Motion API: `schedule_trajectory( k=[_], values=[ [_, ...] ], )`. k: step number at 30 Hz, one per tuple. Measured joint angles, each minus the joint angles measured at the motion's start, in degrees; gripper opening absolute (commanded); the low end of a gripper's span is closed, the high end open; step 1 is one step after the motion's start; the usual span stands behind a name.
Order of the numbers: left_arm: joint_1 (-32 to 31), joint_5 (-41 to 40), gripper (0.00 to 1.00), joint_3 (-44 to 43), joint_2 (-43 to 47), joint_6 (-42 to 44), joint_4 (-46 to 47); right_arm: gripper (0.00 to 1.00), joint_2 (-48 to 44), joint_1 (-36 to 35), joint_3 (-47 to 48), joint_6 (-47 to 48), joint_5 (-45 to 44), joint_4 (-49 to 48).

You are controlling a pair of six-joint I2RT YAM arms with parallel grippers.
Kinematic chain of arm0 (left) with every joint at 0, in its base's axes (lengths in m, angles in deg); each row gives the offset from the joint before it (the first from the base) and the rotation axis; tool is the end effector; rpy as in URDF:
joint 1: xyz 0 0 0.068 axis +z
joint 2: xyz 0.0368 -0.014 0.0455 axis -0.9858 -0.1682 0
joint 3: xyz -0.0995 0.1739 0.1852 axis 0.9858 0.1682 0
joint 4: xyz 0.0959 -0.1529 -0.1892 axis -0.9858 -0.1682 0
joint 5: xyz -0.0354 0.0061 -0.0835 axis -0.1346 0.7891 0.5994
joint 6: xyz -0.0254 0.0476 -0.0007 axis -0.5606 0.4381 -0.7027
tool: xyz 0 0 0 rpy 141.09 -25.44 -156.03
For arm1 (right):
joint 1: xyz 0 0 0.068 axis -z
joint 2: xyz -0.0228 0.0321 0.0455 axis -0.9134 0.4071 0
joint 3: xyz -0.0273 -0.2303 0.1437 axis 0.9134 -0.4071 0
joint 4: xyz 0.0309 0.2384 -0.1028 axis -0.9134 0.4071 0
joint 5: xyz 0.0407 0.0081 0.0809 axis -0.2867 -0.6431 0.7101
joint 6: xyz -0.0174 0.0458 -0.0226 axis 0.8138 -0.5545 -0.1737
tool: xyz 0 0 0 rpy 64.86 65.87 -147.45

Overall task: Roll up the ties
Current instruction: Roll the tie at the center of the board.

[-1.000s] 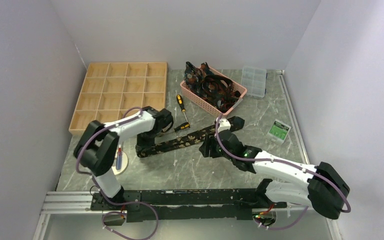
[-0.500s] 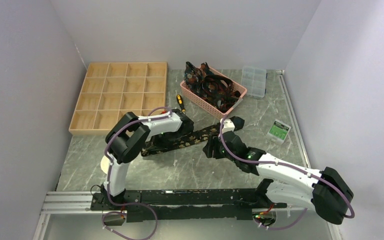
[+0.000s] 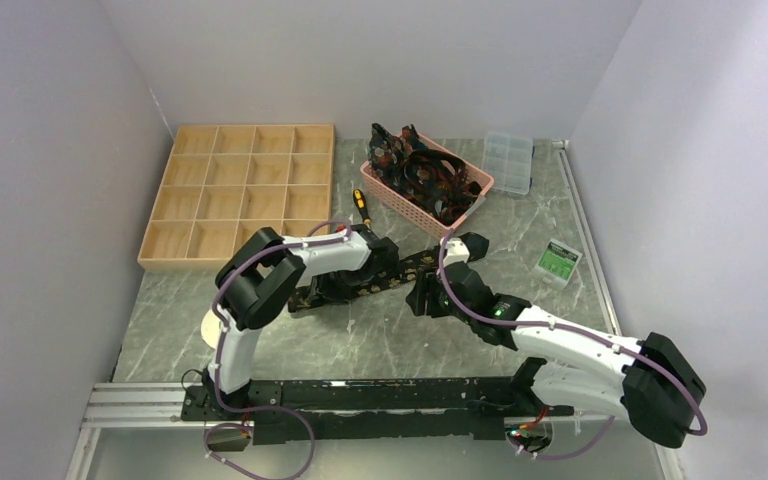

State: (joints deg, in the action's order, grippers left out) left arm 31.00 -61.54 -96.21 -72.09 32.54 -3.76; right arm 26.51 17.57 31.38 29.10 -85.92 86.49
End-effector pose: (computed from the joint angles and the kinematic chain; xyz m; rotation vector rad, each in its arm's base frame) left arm 0.2353 -0.2440 0.1454 0.0310 2.7567 0.8211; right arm 0.1451 0.1540 0.1927 -0.1284 2.2717 0.6205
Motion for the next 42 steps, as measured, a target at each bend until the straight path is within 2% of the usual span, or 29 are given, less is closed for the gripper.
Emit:
schedule_trajectory(
  k=[7,9,12,18,22,26,31,35,42],
  values=[
    [0.0,0.9,0.66,2.0,3.2,1.2,1.7,0.58,0.9,0.0,0.0,0.3,0.3,0.0],
    [-0.1,2.1,0.68,2.6,5.0,1.2,3.1,0.59,1.3,0.0,0.0,0.4,0.5,0.0],
    [-0.1,4.1,0.72,3.8,9.1,1.5,5.5,0.65,2.1,0.0,0.0,0.7,1.7,-0.1],
    [-0.1,7.1,0.77,9.9,23.2,1.5,11.1,0.68,3.9,0.1,0.5,1.1,6.4,-1.4],
    [1.5,8.0,0.81,21.1,39.3,-0.3,18.0,0.69,9.5,0.0,3.6,0.6,11.5,-4.2],
    [9.4,10.6,0.84,39.1,60.3,-2.3,29.2,0.69,17.9,-0.8,9.6,-0.4,15.3,-6.9],
    [24.4,19.9,0.84,55.8,77.8,-2.9,38.4,0.67,28.6,-3.3,19.2,-1.8,18.7,-9.9],
    [31.6,27.5,0.84,60.0,79.6,-2.8,44.3,0.64,36.0,-4.3,26.5,-2.9,20.2,-10.7],
    [38.5,36.8,0.82,64.9,76.2,-3.4,54.8,0.57,46.2,-5.0,35.6,-3.3,20.7,-10.0]
  ],
)
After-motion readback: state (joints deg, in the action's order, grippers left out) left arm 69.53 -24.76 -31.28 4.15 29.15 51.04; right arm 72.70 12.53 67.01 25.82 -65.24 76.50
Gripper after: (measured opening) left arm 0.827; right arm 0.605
